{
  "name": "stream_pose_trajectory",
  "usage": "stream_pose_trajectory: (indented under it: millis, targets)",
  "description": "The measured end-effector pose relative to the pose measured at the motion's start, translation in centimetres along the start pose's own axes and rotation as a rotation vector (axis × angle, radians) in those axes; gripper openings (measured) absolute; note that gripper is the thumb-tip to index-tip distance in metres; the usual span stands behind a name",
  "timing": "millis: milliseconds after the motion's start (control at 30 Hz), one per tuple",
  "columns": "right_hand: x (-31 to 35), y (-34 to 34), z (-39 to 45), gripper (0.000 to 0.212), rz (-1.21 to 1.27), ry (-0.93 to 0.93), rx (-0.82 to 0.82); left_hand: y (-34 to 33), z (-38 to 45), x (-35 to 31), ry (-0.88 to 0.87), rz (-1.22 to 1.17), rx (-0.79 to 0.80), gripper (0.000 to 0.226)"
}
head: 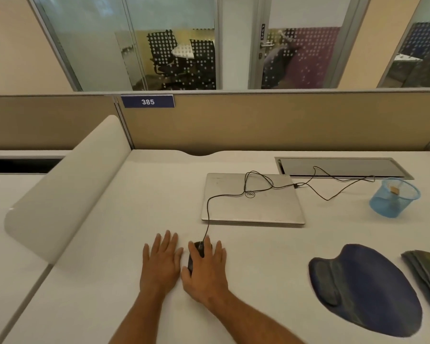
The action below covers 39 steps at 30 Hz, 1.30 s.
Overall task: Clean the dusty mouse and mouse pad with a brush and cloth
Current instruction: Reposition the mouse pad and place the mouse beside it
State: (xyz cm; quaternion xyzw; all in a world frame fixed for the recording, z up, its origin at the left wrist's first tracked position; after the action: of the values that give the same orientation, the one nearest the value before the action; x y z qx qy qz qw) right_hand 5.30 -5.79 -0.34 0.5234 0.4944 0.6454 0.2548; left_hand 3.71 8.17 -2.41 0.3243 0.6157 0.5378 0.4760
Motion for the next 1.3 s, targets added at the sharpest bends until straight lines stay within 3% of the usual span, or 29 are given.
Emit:
stream_pose_trajectory:
  millis: [300,633,967,1300]
  targets:
    - [0.2,0.1,0.3,0.07,0.065,0.036,-0.041,-0.1,0.2,0.3,0.012,-0.008,0.009,0.056]
    - [-4.7,6.2,0.6,0.076,0.153,0.076,-0.235,0.8,0.3,-1.1,0.076,-0.015,-0.035,0.06]
    - [-17.4,13.2,-1.1,0.077,0.1,-0.093,-0.337,-0.2,0.8,-13.9,-0.186,-0.088,-0.078,0.063]
    - [-29.9,17.1,-5.8,0.073,0.018,-0.283,-0.328,-5.6,-2.0,-23.2,-0.371,0.048,0.097,0.071]
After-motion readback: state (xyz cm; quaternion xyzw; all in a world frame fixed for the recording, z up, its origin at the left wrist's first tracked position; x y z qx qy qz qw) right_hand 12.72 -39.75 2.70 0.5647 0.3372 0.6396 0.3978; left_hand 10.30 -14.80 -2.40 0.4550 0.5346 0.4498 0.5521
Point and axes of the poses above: each hand's wrist, its own z-axis towards the middle knuckle, its own y-axis out of the back of the hand, x = y × z, the point moved 4 cm from there along z, towards the middle knuckle, and after that the axes turned 6 degrees about -x, right-handed, at the moved point
